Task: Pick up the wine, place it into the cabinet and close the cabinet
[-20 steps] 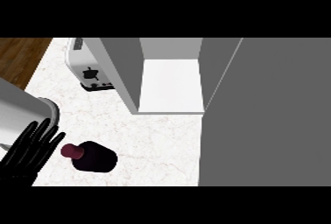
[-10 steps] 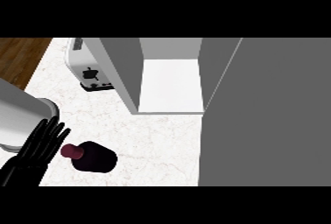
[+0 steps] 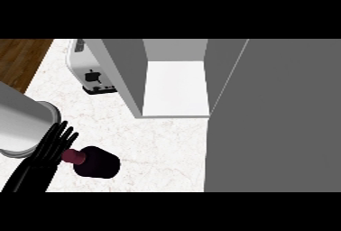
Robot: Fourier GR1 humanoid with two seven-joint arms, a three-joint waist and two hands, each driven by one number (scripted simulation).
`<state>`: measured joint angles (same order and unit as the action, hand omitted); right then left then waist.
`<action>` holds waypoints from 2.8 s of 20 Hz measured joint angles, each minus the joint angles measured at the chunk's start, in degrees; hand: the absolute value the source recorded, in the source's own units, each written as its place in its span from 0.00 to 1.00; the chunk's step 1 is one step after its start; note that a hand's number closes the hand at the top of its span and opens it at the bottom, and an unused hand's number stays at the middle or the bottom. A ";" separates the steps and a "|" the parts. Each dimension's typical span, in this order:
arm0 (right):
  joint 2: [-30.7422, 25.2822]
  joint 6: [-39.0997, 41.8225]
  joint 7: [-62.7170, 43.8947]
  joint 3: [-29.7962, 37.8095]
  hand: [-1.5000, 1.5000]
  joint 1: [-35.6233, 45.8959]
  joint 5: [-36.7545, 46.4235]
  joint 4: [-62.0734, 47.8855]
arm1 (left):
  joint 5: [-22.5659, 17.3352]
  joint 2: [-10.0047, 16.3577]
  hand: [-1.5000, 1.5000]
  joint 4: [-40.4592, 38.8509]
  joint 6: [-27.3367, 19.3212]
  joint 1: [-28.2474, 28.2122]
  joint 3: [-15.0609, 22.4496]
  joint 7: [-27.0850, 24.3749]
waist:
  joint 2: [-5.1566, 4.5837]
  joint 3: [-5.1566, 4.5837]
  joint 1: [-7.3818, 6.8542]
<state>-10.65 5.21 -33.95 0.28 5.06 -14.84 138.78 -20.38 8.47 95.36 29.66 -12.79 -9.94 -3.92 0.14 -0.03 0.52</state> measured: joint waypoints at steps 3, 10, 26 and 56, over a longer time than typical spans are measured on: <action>0.54 -0.11 0.18 -0.63 0.00 0.05 0.20 -0.15 | 2.25 -0.38 0.00 -3.10 0.41 1.62 0.66 -1.79 | -0.02 0.00 -0.06; 0.61 0.49 0.14 -0.10 0.00 -0.25 0.24 -0.03 | 5.15 -0.68 0.00 -11.10 2.40 4.07 0.40 -7.75 | -0.03 -0.01 -0.03; 1.76 1.28 0.65 -0.92 0.00 -0.63 0.78 -0.25 | 10.56 -0.94 0.00 -22.40 2.74 8.17 0.69 -15.31 | -0.05 0.02 -0.19; 2.37 1.24 -1.15 -0.30 0.00 0.89 1.36 -0.10 | 18.45 -1.25 1.00 -37.00 3.43 15.05 6.59 -28.49 | 0.09 0.10 0.00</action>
<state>-8.28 6.45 -35.10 -0.02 5.96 -13.48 138.69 -1.93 7.22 58.36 33.09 2.26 -3.34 -32.42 0.23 0.07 0.52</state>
